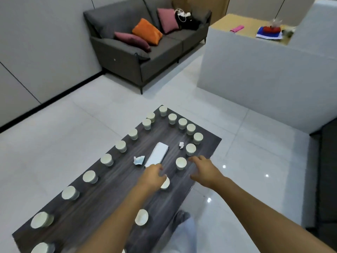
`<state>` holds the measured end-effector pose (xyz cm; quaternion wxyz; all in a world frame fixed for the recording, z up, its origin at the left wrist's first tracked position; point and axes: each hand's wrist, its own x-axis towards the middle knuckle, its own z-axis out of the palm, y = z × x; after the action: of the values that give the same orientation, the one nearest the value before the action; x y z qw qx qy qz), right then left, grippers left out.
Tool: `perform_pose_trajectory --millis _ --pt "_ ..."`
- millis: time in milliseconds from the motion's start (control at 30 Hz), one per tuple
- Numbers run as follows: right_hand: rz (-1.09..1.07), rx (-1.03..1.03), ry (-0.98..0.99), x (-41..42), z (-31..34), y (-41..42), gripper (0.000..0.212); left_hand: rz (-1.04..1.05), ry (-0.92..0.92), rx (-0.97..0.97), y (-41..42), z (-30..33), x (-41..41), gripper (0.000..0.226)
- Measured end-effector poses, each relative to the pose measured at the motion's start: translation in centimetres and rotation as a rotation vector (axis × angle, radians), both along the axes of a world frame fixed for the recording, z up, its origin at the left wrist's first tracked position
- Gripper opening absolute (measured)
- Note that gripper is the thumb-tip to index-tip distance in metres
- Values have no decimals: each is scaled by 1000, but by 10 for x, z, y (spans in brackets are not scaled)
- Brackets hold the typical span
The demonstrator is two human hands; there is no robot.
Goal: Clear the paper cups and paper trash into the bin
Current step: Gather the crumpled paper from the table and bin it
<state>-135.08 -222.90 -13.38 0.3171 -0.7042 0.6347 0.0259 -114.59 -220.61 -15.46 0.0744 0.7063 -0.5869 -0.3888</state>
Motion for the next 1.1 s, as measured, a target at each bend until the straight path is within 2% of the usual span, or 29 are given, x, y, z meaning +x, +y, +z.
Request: perform_pose_trajectory --millis 200,400,600,833,1100 --pt "33 28 25 -20 -7 -95 57 1 11 56 -90 -12 -25 37" --pt "130 87 38 -24 -29 -168 61 129 34 93 -138 -28 -27 39" --pt "263 163 79 -23 -65 -245 55 298 63 145 -178 -56 -25 33" --pt "496 265 149 -15 -120 -336 52 550 91 216 -232 -99 -33 35" --pt "527 345 160 -1 -217 -382 51 671 87 289 -270 -171 -43 32"
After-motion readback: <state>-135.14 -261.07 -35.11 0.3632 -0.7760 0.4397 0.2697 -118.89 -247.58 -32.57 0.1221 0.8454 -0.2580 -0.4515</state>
